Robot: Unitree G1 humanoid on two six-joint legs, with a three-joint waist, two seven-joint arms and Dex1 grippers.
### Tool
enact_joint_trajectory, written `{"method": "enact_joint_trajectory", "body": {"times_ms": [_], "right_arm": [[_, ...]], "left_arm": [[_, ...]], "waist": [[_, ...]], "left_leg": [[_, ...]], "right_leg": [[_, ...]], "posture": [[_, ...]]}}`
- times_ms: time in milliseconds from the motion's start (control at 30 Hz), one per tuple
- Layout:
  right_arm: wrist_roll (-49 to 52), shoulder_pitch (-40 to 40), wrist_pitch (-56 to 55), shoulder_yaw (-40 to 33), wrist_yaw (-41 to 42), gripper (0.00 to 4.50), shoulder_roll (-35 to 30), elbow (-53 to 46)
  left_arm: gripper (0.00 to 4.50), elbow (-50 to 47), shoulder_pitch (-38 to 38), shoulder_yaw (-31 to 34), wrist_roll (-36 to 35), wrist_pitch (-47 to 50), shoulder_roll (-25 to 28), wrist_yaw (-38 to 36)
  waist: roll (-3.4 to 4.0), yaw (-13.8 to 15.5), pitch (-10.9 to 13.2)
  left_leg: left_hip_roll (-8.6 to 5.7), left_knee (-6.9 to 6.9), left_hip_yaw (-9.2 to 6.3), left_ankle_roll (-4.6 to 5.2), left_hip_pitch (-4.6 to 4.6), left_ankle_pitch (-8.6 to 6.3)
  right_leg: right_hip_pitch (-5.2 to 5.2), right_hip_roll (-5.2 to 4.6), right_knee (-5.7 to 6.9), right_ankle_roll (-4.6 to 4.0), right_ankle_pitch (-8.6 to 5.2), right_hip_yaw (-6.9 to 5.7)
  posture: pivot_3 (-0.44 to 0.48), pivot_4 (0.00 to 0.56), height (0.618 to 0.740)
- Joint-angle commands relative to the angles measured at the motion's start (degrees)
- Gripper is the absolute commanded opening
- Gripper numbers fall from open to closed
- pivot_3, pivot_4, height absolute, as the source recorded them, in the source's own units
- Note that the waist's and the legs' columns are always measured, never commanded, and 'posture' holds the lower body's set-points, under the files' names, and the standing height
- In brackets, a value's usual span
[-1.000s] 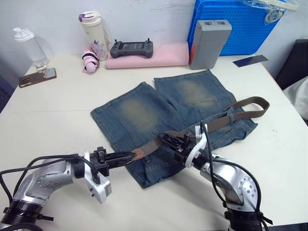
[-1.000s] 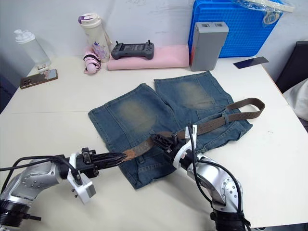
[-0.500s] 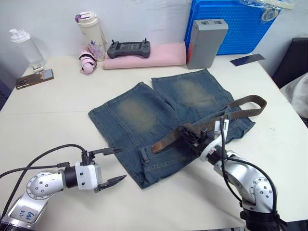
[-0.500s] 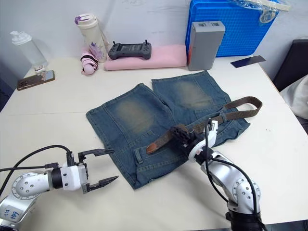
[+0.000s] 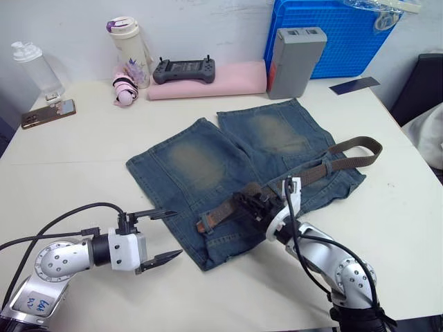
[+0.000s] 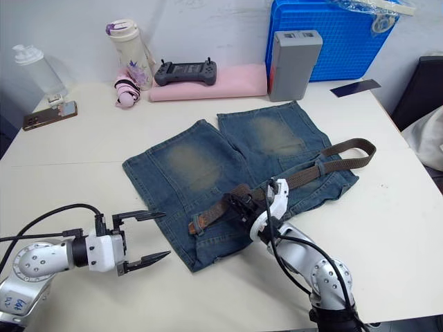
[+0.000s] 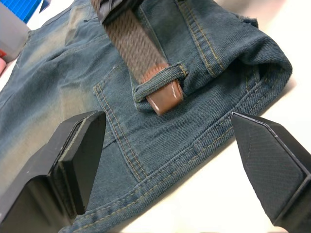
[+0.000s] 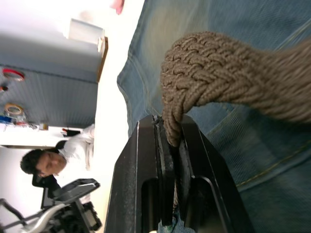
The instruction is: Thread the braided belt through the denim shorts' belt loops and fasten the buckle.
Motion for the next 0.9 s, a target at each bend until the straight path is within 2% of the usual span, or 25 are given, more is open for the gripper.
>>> {"method": "enact_joint_trajectory", "body": {"times_ms": [33, 300, 500, 700, 900], "right_arm": [[-2.47, -1.28, 1.68, 3.06, 0.57, 0.00, 2.06, 1.85], [-4.94, -2.99, 5.51, 4.09, 1.41, 0.00, 3.83, 5.81], [-5.19, -2.81, 6.67, 3.24, 0.98, 0.00, 4.37, 6.20], [-5.97, -2.26, 8.01, 3.43, 0.25, 0.00, 4.37, 6.59], [-9.09, -1.49, 9.88, 4.00, 0.83, 0.00, 4.20, 8.40]], "left_arm": [[4.43, 1.79, -1.60, 1.25, 4.88, -7.00, 0.37, -0.15], [4.43, 10.31, -6.89, -1.52, 14.41, -21.66, -0.50, 1.76], [4.43, 16.47, -12.58, -4.69, 24.02, -29.92, -3.18, 6.55], [4.43, 17.92, -14.68, -6.08, 27.39, -31.60, -4.06, 10.15], [4.43, 17.86, -15.01, -6.74, 27.80, -31.27, -3.05, 11.96]], "waist": [[0.00, 0.02, 0.00], [-0.09, -0.12, -0.07], [-0.15, -0.10, -0.11], [-0.14, -0.09, -0.18], [-0.21, -0.07, -0.39]], "left_leg": [[0.00, 0.00, 0.00, -0.01, 0.00, 0.00], [0.03, 0.02, 0.04, -0.03, 0.03, 0.01], [0.03, 0.02, 0.05, -0.05, 0.05, 0.01], [0.03, 0.03, 0.05, -0.05, 0.07, 0.01], [0.02, 0.03, 0.05, -0.05, 0.08, 0.01]], "right_leg": [[0.00, 0.00, 0.01, -0.01, 0.00, -0.01], [-0.01, 0.02, 0.04, -0.01, 0.00, 0.01], [-0.02, 0.03, 0.13, -0.01, 0.00, 0.01], [-0.04, 0.02, 0.24, -0.01, 0.00, 0.02], [-0.04, 0.02, 0.25, -0.01, 0.00, 0.01]], "posture": [[0.000, 0.150, 0.661], [0.000, 0.150, 0.661], [0.000, 0.150, 0.661], [0.000, 0.150, 0.661], [0.000, 0.150, 0.661]]}}
